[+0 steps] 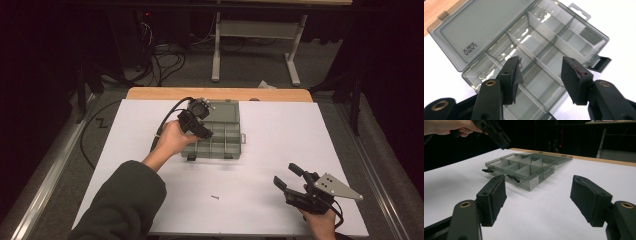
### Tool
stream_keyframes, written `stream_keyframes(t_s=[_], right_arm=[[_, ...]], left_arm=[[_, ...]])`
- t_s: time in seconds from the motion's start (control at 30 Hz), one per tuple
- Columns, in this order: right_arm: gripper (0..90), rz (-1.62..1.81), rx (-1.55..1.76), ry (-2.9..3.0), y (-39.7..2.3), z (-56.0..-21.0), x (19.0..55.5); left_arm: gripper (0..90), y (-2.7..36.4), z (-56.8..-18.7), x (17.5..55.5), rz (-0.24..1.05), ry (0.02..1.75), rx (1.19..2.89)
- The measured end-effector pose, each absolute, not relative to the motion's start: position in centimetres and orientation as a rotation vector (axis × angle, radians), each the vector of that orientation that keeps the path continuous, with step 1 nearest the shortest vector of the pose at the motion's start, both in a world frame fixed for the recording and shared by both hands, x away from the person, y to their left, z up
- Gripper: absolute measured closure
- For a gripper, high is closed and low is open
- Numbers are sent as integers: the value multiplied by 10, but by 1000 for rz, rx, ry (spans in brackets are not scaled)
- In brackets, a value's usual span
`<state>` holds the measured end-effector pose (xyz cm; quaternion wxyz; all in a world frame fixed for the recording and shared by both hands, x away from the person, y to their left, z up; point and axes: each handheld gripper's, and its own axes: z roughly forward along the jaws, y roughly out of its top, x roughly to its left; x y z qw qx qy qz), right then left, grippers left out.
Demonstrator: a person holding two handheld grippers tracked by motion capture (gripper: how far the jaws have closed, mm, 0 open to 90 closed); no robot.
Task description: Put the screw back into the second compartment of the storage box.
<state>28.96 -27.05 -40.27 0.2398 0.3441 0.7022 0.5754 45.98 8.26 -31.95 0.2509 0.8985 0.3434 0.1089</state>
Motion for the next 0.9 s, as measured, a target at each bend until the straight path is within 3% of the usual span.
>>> stream_keyframes(t_s=[0.9], right_arm=[[304,1567,949,1924,-270,-403,289]], left_arm=[[433,88,-328,411,270,820,2441]])
